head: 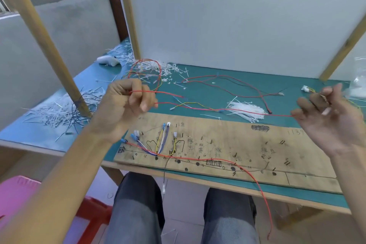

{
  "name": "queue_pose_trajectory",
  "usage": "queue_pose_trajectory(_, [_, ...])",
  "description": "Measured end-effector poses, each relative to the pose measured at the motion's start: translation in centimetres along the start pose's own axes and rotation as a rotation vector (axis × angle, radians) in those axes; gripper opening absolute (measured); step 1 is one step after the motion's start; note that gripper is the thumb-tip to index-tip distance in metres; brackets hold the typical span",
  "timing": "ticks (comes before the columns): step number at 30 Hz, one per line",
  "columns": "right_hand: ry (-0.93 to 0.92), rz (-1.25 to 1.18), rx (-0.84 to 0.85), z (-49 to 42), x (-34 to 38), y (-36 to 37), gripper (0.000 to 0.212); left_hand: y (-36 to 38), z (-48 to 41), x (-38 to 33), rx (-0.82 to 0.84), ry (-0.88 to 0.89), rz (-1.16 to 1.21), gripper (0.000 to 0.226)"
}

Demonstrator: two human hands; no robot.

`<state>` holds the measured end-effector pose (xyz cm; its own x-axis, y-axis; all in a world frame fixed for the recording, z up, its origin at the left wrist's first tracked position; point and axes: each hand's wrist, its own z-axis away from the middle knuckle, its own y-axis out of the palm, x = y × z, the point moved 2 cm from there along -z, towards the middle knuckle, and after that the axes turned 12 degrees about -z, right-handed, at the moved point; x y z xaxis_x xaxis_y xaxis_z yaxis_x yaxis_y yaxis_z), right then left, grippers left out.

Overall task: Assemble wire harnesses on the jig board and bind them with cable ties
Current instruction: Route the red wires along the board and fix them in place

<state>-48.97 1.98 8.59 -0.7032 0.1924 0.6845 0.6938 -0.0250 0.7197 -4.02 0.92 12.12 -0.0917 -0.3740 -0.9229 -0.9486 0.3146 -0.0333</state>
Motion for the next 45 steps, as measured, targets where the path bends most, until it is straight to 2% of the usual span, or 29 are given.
queue_pose_trajectory(4, [-0.004,-0.160,0.044,-0.6,0.5,-0.7,0.028,-0.6,1.6,-0.2,0.197,-0.094,-0.154,0.023])
queue_pose_trajectory(6, [0.005,-0.205,0.051,-1.1,0.3,-1.5,0.028,-0.6,2.3,-0.5,0.326,-0.143,-0.314,0.027])
queue_pose_trajectory(9, [0.013,-0.309,0.031,-2.1,-0.2,-2.4,0.044,0.3,2.7,-1.1,0.479,-0.109,-0.443,0.032])
queue_pose_trajectory(11, [0.005,-0.380,-0.008,-2.7,-0.4,-3.2,0.053,1.0,2.7,-1.4,0.494,-0.044,-0.497,0.037])
queue_pose_trajectory(14, [-0.016,-0.434,-0.150,-3.0,-0.4,-4.0,0.066,2.2,2.6,-1.6,0.337,0.073,-0.460,0.038])
queue_pose_trajectory(16, [0.032,-0.303,-0.288,-2.6,-0.6,-4.4,0.072,3.2,2.6,-1.7,0.207,0.111,-0.406,0.039])
queue_pose_trajectory(18, [0.183,0.026,-0.371,-1.9,-1.0,-4.2,0.084,4.5,2.4,-1.7,0.112,0.121,-0.311,0.037])
queue_pose_trajectory(20, [0.383,0.389,-0.413,-0.9,-1.6,-4.1,0.104,5.8,2.1,-1.6,0.043,0.112,-0.198,0.035])
queue_pose_trajectory(22, [0.553,0.508,-0.396,0.1,-1.9,-3.6,0.117,7.2,1.8,-1.5,0.003,0.060,-0.098,0.033])
queue_pose_trajectory(25, [0.688,0.458,-0.355,1.2,-1.9,-2.7,0.131,8.8,1.7,-1.2,0.000,-0.070,0.031,0.047])
queue_pose_trajectory(26, [0.734,0.544,-0.334,1.5,-1.9,-2.7,0.135,9.2,1.8,-1.3,-0.001,-0.089,0.060,0.051])
queue_pose_trajectory(30, [0.891,1.139,-0.217,2.4,-1.3,-2.6,0.155,9.8,2.5,-1.3,-0.099,-0.173,0.052,0.046])
queue_pose_trajectory(33, [0.914,1.337,-0.221,1.5,0.5,-3.2,0.157,9.6,2.6,-0.9,-0.223,-0.280,0.052,0.049])
queue_pose_trajectory(37, [0.994,1.425,-0.162,1.1,1.6,-3.4,0.147,9.3,2.2,-0.6,-0.400,-0.424,0.081,0.053])
queue_pose_trajectory(39, [0.932,1.390,-0.173,1.1,1.3,-1.8,0.133,9.3,1.9,-0.2,-0.481,-0.467,0.120,0.053])
queue_pose_trajectory(40, [0.842,1.255,-0.190,0.7,0.8,-0.9,0.122,9.4,1.8,0.0,-0.515,-0.486,0.146,0.052])
queue_pose_trajectory(41, [0.755,0.980,-0.175,0.8,0.0,0.2,0.105,9.5,1.7,0.1,-0.542,-0.506,0.173,0.052])
queue_pose_trajectory(43, [0.593,0.328,-0.035,1.7,-1.0,3.3,0.064,9.9,1.4,0.3,-0.587,-0.540,0.234,0.051])
queue_pose_trajectory(44, [0.488,0.103,-0.010,2.4,-1.5,4.6,0.052,10.2,1.4,0.4,-0.606,-0.557,0.262,0.051])
queue_pose_trajectory(45, [0.375,-0.001,-0.019,3.0,-2.4,5.8,0.049,10.5,1.3,0.5,-0.621,-0.573,0.285,0.050])
